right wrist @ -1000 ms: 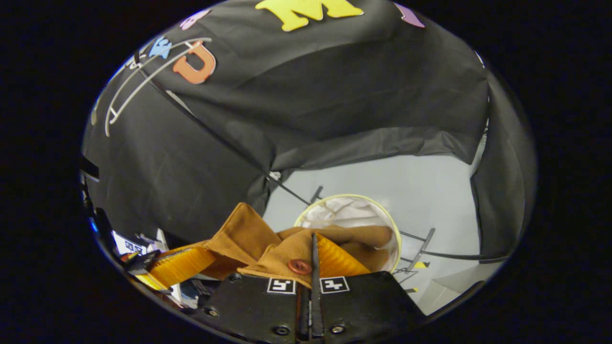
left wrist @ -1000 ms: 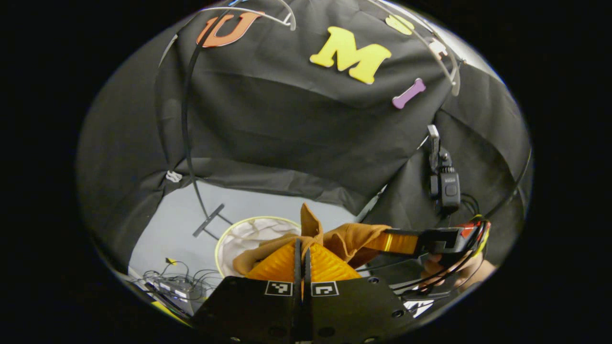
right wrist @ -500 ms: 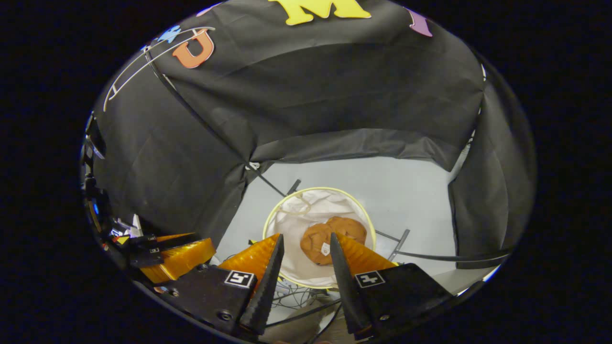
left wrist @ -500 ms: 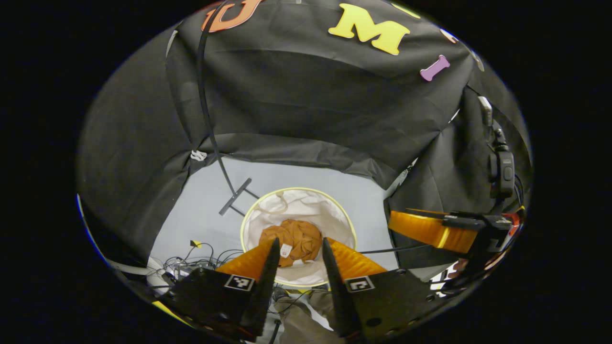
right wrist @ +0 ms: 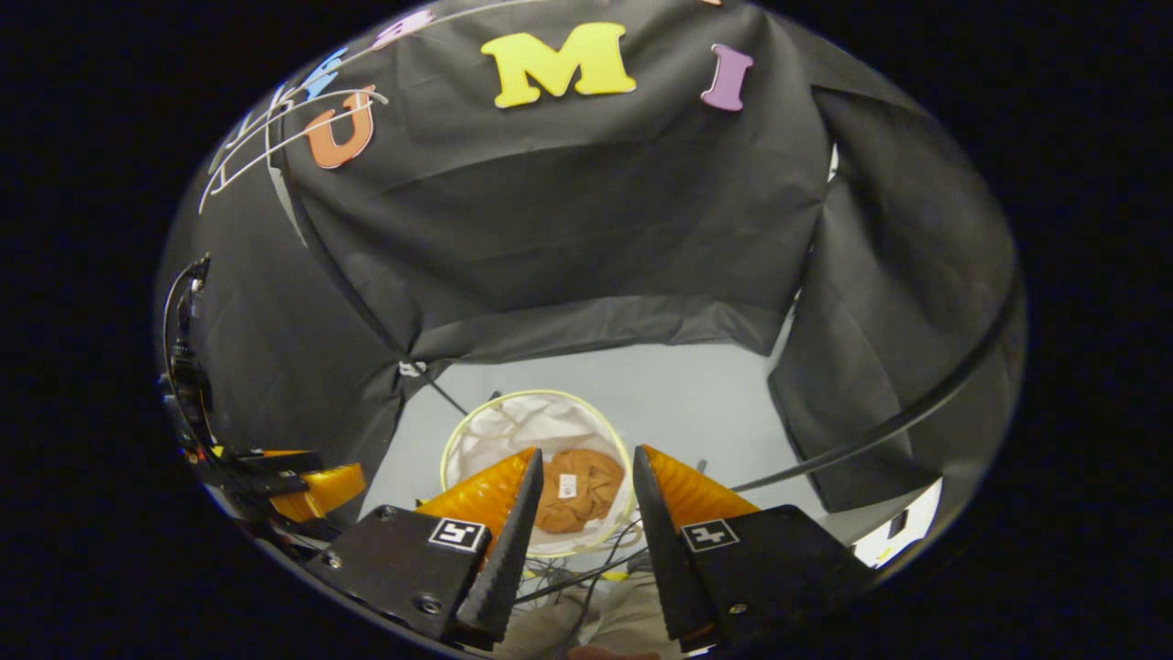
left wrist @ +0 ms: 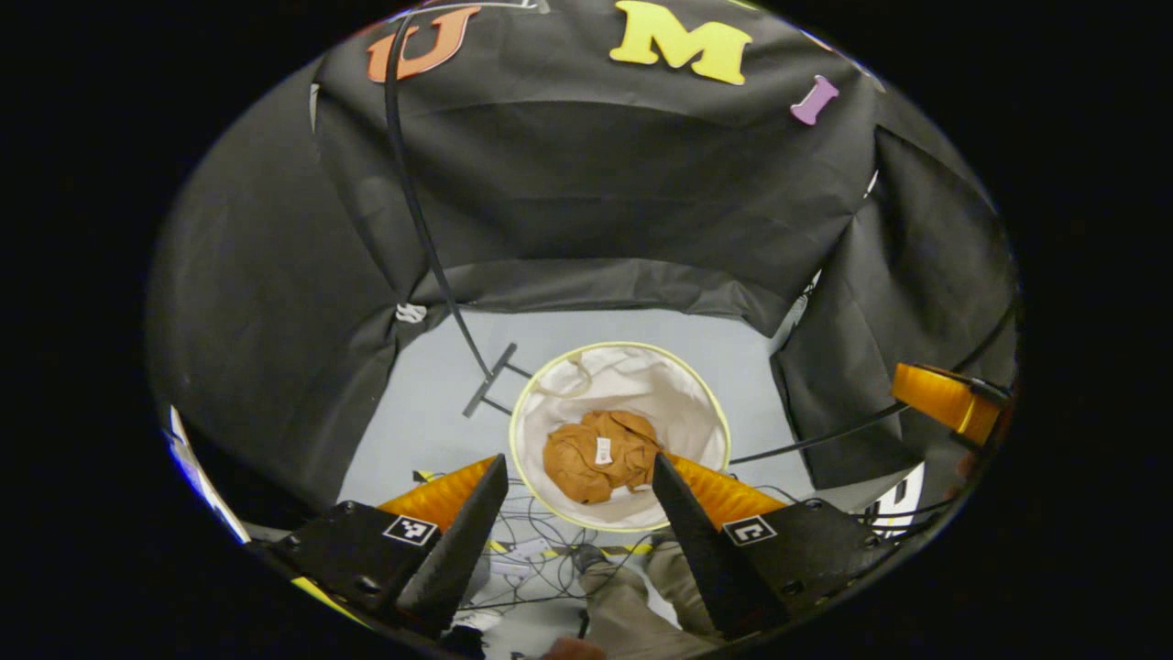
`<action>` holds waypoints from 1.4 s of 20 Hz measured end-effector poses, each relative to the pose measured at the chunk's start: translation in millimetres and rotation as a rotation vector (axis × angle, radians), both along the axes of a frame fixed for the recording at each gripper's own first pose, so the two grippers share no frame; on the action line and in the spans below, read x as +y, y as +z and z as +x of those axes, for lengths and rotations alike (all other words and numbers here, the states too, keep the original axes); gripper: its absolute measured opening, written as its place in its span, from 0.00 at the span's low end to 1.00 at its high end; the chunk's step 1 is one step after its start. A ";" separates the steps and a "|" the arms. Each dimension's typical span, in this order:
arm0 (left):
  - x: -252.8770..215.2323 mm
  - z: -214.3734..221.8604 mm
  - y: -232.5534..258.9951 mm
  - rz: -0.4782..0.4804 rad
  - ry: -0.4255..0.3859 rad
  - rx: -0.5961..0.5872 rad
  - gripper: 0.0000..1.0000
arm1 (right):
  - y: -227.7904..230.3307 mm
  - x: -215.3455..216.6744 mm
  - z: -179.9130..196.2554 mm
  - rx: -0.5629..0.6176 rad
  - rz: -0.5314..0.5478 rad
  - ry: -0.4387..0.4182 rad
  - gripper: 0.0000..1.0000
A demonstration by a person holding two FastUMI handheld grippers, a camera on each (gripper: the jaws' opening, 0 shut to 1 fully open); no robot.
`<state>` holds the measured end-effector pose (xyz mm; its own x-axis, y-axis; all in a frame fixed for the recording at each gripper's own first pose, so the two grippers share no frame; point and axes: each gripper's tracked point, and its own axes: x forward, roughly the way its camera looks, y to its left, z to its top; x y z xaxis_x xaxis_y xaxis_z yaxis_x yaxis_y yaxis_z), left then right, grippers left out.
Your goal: Grasp the clothes on the hanger with both hands and then place them into the laundry hamper below.
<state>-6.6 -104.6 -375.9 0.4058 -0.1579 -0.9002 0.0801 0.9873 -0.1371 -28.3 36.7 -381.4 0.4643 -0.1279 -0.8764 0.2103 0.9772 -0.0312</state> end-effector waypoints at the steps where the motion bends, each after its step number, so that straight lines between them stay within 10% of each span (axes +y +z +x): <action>1: 0.5 1.1 8.7 0.005 0.003 -0.025 0.97 | 12.2 -8.1 -2.3 -0.032 -0.039 0.001 0.64; 10: 5.8 17.9 159.3 0.059 0.092 -0.457 0.97 | 165.8 -9.4 13.7 -0.476 -0.129 0.134 0.66; 14: -4.0 1.4 236.5 0.071 0.154 -0.647 0.97 | 228.5 -26.6 -20.8 -0.596 -0.119 0.178 1.00; 28: -25.7 -158.7 460.2 0.177 0.264 -1.143 0.92 | 444.9 -112.7 -136.8 -1.045 -0.042 0.218 1.00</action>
